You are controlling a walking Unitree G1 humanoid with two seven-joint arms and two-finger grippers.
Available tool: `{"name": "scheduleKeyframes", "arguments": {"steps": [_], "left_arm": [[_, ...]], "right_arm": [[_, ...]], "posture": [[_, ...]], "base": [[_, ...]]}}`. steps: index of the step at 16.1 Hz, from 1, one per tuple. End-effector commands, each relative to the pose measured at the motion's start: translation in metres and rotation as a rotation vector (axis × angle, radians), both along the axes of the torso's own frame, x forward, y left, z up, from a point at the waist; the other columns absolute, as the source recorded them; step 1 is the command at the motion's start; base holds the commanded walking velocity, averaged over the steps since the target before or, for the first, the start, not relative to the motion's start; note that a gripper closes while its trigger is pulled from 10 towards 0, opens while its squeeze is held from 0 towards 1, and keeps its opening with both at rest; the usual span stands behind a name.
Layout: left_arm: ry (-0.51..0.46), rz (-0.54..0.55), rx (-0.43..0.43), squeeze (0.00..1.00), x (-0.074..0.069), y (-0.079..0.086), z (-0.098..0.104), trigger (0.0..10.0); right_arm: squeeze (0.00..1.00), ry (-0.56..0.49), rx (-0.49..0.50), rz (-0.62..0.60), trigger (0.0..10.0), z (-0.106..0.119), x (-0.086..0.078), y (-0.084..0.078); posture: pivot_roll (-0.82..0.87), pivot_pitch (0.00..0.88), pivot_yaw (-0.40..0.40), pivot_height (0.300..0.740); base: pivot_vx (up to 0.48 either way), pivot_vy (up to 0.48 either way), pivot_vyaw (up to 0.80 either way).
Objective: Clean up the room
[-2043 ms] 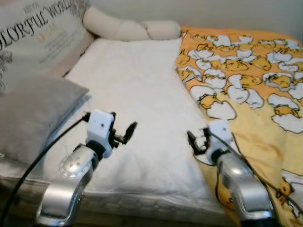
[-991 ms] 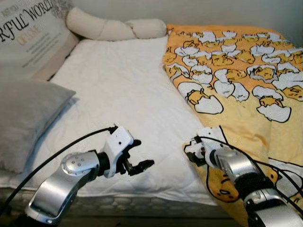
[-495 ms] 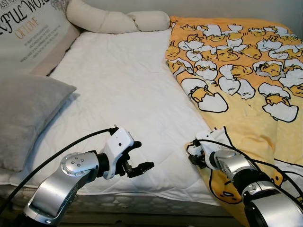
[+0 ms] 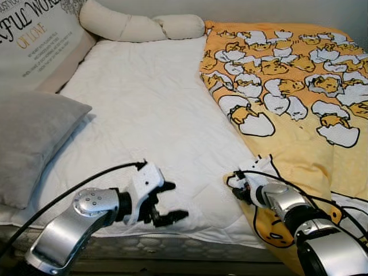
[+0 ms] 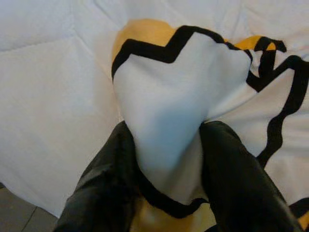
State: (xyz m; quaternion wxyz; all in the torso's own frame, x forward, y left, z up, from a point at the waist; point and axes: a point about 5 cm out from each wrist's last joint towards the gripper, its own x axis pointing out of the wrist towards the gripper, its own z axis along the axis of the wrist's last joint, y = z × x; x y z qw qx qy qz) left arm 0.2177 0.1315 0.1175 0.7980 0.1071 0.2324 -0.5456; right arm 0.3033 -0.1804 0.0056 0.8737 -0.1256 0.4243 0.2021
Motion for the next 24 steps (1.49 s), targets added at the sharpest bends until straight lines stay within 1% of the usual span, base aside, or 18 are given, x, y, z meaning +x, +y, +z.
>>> {"name": "scheduleKeyframes", "arguments": {"steps": [1,4,6,7,8,9,10,11,13,14,15,17,18,19,21,22,23,24], "left_arm": [[0.015,-0.038,0.002,0.0,-0.003,-0.001,0.001,10.0],[0.032,-0.069,0.009,0.0,-0.003,0.0,0.001,10.0],[0.034,-0.076,0.015,0.0,-0.002,0.001,0.0,10.0],[0.034,-0.078,0.016,0.0,-0.002,0.001,0.001,10.0],[0.033,-0.081,0.018,0.0,-0.002,0.002,0.001,10.0],[0.033,-0.082,0.019,0.0,-0.002,0.003,0.001,10.0],[0.032,-0.084,0.02,0.0,-0.002,0.003,0.001,10.0],[0.032,-0.086,0.019,0.0,-0.002,0.004,0.001,10.0],[0.034,-0.09,0.019,0.0,-0.002,0.004,0.001,10.0],[0.041,-0.102,0.019,0.0,-0.003,0.004,0.001,10.0],[0.044,-0.107,0.02,0.0,-0.004,0.003,0.001,10.0],[0.043,-0.107,0.021,0.0,-0.004,0.004,0.001,10.0],[0.023,-0.081,0.018,0.0,0.0,0.004,0.001,10.0],[-0.007,-0.041,0.014,0.0,0.004,0.004,0.001,10.0],[-0.062,0.038,0.003,0.0,0.012,0.005,0.002,10.0],[-0.174,0.233,-0.026,0.0,0.029,0.007,0.004,10.0],[-0.192,0.343,-0.049,0.0,0.035,0.008,0.004,10.0],[-0.2,0.366,-0.059,0.0,0.035,0.009,0.004,10.0]], "right_arm": [[0.0,-0.015,0.014,0.009,0.0,0.005,0.004,-0.001],[0.0,-0.026,0.038,0.022,0.0,0.007,0.005,-0.003],[0.0,-0.039,0.092,0.071,0.0,0.01,0.006,0.001],[0.0,-0.039,0.136,0.084,0.0,0.012,0.006,0.004],[0.0,-0.044,0.297,0.171,0.0,0.019,0.005,0.018],[0.0,-0.046,0.36,0.227,0.0,0.023,0.002,0.024],[0.0,-0.04,0.524,0.38,0.0,0.034,-0.012,0.041],[0.0,-0.019,0.627,0.495,0.0,0.043,-0.028,0.051],[0.0,0.016,0.7,0.606,0.0,0.05,-0.044,0.057],[0.0,0.108,0.796,0.77,0.0,0.06,-0.072,0.06],[0.0,0.144,0.8,0.806,0.0,0.063,-0.081,0.057],[0.0,0.132,0.75,0.804,0.0,0.061,-0.082,0.053],[0.0,0.028,0.625,0.71,10.0,0.057,-0.069,0.048],[0.0,-0.036,0.543,0.63,10.0,0.054,-0.058,0.044],[0.03,-0.102,0.479,0.521,10.0,0.055,-0.048,0.038],[1.0,-0.219,0.428,0.369,10.0,0.062,-0.036,0.03],[1.0,-0.281,0.409,0.29,10.0,0.065,-0.031,0.027],[1.0,-0.302,0.401,0.267,10.0,0.066,-0.03,0.026]], "posture": [[-0.02,0.0,0.024,0.74],[-0.03,0.0,0.027,0.74],[-0.03,0.0,0.03,0.74],[-0.04,0.0,0.03,0.74],[-0.04,0.0,0.031,0.74],[-0.04,0.0,0.031,0.74],[-0.04,0.0,0.03,0.74],[-0.04,0.0,0.031,0.74],[-0.04,0.0,0.035,0.74],[-0.04,0.0,0.039,0.74],[-0.04,0.0,0.042,0.74],[-0.04,0.0,0.042,0.74],[-0.05,0.0,0.042,0.74],[-0.05,0.0,0.04,0.74],[-0.05,0.0,0.036,0.74],[-0.04,0.0,0.026,0.74],[-0.04,0.0,0.021,0.74],[-0.04,0.0,0.018,0.74]], "base": [[0.0,0.0,0.0],[0.0,0.0,0.0],[0.0,0.0,0.0],[0.0,0.0,0.0],[0.0,0.0,0.0],[0.0,0.0,0.0],[0.0,0.0,0.0],[0.0,0.0,0.0],[0.0,0.0,0.0],[0.0,0.0,0.0],[0.0,0.0,0.0],[0.0,0.0,0.0],[0.0,0.0,0.0],[0.0,0.0,0.0],[0.0,0.0,0.0],[0.0,0.0,0.0],[0.0,0.0,0.0],[0.0,0.0,0.0]]}}
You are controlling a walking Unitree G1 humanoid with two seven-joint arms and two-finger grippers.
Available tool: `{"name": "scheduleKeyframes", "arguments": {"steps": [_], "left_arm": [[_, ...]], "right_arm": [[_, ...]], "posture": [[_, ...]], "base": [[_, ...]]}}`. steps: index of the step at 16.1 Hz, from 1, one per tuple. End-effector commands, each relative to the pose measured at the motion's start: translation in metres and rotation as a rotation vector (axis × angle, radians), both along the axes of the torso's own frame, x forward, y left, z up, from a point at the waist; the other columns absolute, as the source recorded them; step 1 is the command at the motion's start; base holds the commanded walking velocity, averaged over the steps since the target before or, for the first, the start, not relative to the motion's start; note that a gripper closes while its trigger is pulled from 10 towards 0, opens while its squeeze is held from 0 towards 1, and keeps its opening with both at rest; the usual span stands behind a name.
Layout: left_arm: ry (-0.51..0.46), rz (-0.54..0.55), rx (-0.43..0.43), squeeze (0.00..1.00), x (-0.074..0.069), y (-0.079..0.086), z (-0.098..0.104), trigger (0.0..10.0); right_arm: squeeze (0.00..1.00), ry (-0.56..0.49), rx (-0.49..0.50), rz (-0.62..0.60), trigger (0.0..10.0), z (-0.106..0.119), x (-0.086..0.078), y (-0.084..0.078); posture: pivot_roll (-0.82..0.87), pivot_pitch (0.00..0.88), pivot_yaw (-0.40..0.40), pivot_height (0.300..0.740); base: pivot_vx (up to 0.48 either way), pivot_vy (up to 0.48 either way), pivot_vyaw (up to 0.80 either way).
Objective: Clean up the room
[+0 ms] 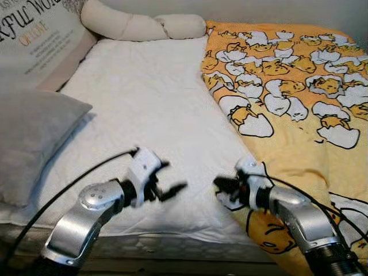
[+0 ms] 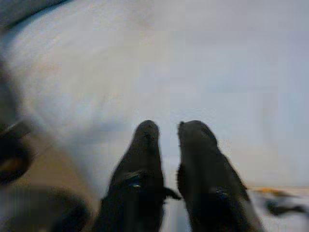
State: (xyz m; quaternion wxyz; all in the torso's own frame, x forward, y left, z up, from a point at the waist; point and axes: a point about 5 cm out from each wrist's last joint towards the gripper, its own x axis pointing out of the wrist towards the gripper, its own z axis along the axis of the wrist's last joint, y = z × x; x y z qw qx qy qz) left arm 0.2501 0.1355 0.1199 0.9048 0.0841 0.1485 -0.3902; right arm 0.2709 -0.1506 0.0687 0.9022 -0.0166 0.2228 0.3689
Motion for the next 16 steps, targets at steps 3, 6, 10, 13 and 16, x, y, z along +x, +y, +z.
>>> {"name": "scheduleKeyframes", "arguments": {"steps": [3,6,10,13,16], "left_arm": [[-0.045,0.192,-0.04,0.0,-0.004,0.009,0.002,10.0],[-0.065,0.295,-0.067,0.0,-0.006,0.012,0.001,10.0],[-0.07,0.312,-0.06,0.0,-0.008,0.011,0.001,10.0],[-0.05,0.343,-0.089,0.0,-0.005,0.015,0.003,10.0],[-0.041,0.323,-0.092,0.0,-0.004,0.018,0.006,10.0]], "right_arm": [[1.0,-0.084,0.004,-0.224,10.0,0.009,-0.006,0.0],[1.0,-0.058,0.017,-0.342,10.0,0.005,-0.014,-0.001],[0.0,-0.038,0.007,-0.355,10.0,0.002,-0.025,0.008],[0.0,-0.045,-0.009,-0.355,10.0,0.005,-0.023,0.007],[0.0,-0.052,-0.035,-0.352,10.0,0.008,-0.019,0.003]], "posture": [[-0.04,0.0,0.013,0.74],[-0.04,0.0,0.012,0.74],[-0.04,0.0,0.019,0.74],[-0.04,0.0,0.022,0.74],[-0.04,0.0,0.024,0.74]], "base": [[0.0,-0.16,0.0],[0.0,-0.48,0.0],[0.0,-0.48,0.0],[0.0,-0.16,0.0],[0.0,0.48,0.0]]}}
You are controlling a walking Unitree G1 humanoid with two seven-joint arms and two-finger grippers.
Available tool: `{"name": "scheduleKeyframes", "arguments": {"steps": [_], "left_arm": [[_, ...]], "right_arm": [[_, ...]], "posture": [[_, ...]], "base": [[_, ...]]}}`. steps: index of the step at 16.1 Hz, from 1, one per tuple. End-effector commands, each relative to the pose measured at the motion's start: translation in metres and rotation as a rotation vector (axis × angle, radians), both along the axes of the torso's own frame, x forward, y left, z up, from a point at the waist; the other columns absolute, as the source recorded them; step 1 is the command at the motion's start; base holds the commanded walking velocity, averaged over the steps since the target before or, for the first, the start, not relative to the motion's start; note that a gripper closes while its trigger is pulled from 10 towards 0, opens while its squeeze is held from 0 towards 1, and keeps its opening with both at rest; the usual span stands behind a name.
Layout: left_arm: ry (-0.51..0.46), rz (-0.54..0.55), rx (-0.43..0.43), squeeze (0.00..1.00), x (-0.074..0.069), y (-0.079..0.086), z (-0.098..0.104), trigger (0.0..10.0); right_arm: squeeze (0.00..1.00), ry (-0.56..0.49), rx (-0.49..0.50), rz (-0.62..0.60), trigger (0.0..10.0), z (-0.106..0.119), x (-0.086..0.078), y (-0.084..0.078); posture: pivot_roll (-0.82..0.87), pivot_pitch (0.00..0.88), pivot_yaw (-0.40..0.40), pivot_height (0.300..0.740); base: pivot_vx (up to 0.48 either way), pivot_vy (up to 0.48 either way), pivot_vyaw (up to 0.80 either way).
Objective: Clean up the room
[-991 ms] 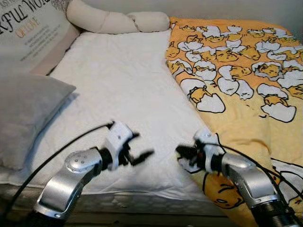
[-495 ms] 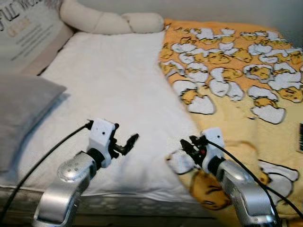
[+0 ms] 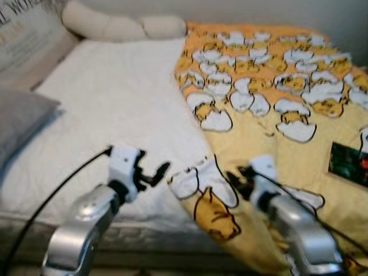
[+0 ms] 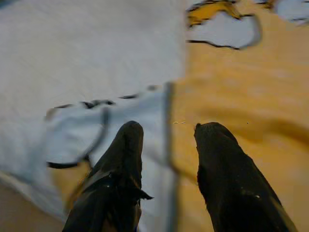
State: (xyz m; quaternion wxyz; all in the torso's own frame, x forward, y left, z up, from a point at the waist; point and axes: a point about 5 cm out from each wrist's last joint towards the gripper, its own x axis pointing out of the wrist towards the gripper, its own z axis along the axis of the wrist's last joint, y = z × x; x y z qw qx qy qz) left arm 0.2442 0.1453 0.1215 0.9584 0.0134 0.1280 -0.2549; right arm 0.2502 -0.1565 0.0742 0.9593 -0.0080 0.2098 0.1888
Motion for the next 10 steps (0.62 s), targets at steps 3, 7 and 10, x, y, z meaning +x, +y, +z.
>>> {"name": "scheduleKeyframes", "arguments": {"steps": [3,7,10], "left_arm": [[-0.023,0.002,0.058,0.0,0.005,0.011,0.006,10.0],[-0.007,-0.157,0.123,0.0,0.01,0.011,0.011,10.0],[0.053,-0.311,0.19,0.0,0.007,0.01,0.006,10.0]], "right_arm": [[0.0,-0.004,-0.013,0.05,10.0,0.006,0.008,0.01],[1.0,0.077,-0.072,0.156,10.0,0.006,0.025,0.018],[1.0,0.163,-0.165,0.336,10.0,0.0,0.042,0.029]], "posture": [[-0.04,0.0,0.028,0.74],[-0.03,0.0,0.032,0.74],[-0.03,0.0,0.038,0.74]], "base": [[0.0,0.14,0.0],[0.0,0.0,0.0],[0.0,0.0,0.0]]}}
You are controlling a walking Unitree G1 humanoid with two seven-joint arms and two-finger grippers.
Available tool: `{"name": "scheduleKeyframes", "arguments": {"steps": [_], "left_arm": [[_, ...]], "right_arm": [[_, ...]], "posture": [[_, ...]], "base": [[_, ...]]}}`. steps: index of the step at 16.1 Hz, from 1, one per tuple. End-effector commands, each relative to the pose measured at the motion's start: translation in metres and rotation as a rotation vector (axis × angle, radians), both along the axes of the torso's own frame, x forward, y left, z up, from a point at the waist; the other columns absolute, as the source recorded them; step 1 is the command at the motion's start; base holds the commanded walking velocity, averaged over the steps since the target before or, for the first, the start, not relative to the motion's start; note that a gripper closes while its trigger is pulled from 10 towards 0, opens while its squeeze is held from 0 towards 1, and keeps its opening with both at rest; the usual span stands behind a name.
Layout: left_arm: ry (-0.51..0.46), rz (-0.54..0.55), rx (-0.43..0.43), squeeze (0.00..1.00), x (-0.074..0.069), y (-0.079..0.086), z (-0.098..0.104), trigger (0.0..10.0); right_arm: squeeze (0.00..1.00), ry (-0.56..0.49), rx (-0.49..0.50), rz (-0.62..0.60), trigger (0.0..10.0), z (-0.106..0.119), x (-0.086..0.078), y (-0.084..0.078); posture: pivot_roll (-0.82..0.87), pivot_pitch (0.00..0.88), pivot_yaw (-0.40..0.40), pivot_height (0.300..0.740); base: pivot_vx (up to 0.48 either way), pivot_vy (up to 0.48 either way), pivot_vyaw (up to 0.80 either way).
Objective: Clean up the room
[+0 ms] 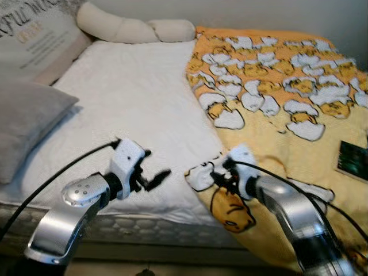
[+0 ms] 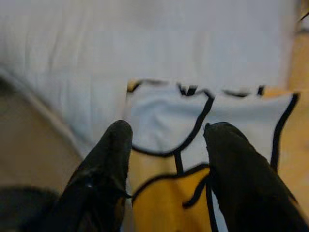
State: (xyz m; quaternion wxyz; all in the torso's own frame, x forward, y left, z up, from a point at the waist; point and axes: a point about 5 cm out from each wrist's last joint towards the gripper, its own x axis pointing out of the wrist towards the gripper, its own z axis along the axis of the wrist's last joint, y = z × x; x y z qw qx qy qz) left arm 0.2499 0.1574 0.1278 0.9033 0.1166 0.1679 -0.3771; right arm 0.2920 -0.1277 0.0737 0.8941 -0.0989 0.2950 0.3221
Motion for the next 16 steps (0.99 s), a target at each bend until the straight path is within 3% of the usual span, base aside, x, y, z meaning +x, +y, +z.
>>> {"name": "scheduleKeyframes", "arguments": {"steps": [1,5,6,8,9,15,16], "left_arm": [[0.027,-0.054,0.013,0.0,-0.001,-0.001,-0.001,10.0],[0.082,-0.081,0.01,0.0,-0.002,0.002,-0.001,10.0],[0.092,-0.077,-0.016,0.97,-0.003,0.002,0.0,10.0],[0.106,-0.069,-0.038,1.0,-0.004,0.003,0.001,10.0],[0.123,-0.094,-0.039,1.0,-0.012,0.004,0.003,10.0],[0.139,-0.133,-0.004,1.0,-0.031,0.01,0.01,10.0],[0.139,-0.146,0.004,1.0,-0.033,0.011,0.013,10.0]], "right_arm": [[1.0,0.021,-0.028,0.046,10.0,-0.001,0.008,0.003],[1.0,0.053,-0.146,0.118,10.0,-0.006,0.037,0.009],[1.0,0.049,-0.163,0.132,10.0,-0.005,0.044,0.014],[1.0,0.038,-0.179,0.147,10.0,-0.005,0.048,0.018],[1.0,0.046,-0.181,0.18,10.0,-0.006,0.051,0.03],[1.0,0.012,-0.193,0.159,10.0,-0.014,0.052,0.043],[0.0,-0.001,-0.205,0.151,10.0,-0.017,0.051,0.045]], "posture": [[-0.03,0.0,0.041,0.74],[-0.01,0.0,0.035,0.74],[-0.01,0.0,0.031,0.74],[0.0,0.0,0.021,0.74],[0.03,0.0,-0.006,0.74],[0.07,0.035,-0.027,0.74],[0.08,0.065,-0.028,0.74]], "base": [[0.0,0.0,0.0],[0.0,0.0,0.0],[0.0,0.0,0.0],[0.0,0.0,0.0],[0.0,0.0,0.0],[0.0,0.0,0.0],[0.0,0.0,0.0]]}}
